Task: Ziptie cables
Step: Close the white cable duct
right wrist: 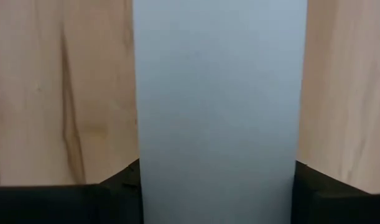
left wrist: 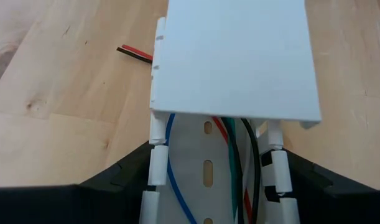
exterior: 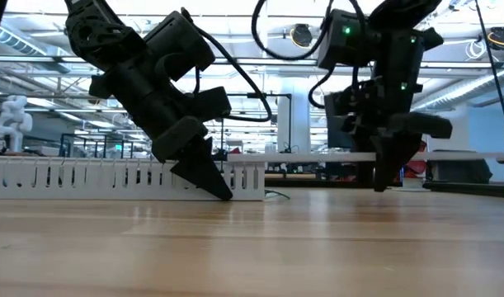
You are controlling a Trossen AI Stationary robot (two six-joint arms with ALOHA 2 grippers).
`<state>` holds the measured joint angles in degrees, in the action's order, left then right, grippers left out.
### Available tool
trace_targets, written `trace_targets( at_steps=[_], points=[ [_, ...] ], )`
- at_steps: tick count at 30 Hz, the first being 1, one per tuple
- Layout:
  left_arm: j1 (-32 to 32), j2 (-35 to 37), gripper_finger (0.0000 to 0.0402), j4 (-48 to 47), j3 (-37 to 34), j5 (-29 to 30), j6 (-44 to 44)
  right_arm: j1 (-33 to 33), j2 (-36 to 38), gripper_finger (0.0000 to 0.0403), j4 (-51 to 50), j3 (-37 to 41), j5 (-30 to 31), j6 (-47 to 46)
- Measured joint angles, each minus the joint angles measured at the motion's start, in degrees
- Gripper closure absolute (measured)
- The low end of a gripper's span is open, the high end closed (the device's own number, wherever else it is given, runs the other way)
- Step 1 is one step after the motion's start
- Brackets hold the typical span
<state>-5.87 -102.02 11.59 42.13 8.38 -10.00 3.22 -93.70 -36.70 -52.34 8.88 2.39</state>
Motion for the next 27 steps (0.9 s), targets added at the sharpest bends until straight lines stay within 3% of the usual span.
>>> trace_targets(
  at_steps=[8, 27],
  points=[
    [-0.16, 0.02, 0.0162, -0.05, 0.0, 0.04, -0.02, -0.96, -4.65, 0.0203, 1.29, -0.37, -0.5, 1.35],
    [-0.67, -3.88, 0.0162, 0.93, 0.12, 1.32, -1.47, 0.38, -4.15, 0.0203, -8.62, -6.51, 3.1, -0.24]
  ],
)
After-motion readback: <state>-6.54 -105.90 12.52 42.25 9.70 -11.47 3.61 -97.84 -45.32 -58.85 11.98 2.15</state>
